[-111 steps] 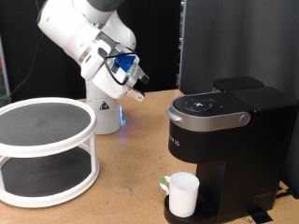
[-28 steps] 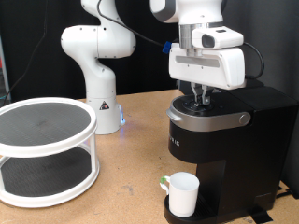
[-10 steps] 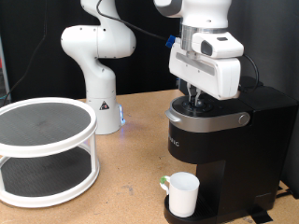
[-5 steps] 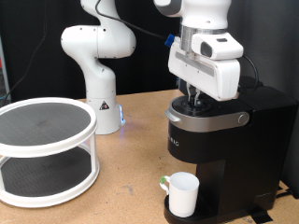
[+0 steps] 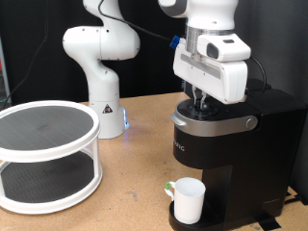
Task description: Make a cup of coffee with the keurig machine
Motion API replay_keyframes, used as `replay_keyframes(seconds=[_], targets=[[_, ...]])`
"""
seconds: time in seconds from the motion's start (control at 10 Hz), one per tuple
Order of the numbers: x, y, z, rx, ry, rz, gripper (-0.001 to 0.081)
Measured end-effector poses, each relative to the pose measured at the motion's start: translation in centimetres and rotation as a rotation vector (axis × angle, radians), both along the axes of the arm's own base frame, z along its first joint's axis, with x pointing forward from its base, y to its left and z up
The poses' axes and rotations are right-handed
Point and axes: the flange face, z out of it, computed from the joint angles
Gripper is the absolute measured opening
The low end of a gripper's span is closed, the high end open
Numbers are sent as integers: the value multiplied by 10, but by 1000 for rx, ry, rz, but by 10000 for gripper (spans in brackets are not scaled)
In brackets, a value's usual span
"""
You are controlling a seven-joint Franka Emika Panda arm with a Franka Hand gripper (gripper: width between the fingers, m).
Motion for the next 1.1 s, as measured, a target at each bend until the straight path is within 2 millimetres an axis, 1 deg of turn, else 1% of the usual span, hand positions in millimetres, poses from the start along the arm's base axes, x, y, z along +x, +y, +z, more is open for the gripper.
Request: replay_keyframes(seconds=[0.4,0.7,0.9,1.1], targets=[[-11,-9,1,109,-91,-3,4],[-19,-12,2,165,-105,-5,4],[-23,-14,9,198,-130,-14,4],[-28,-19,26,213,-158,-3,4]])
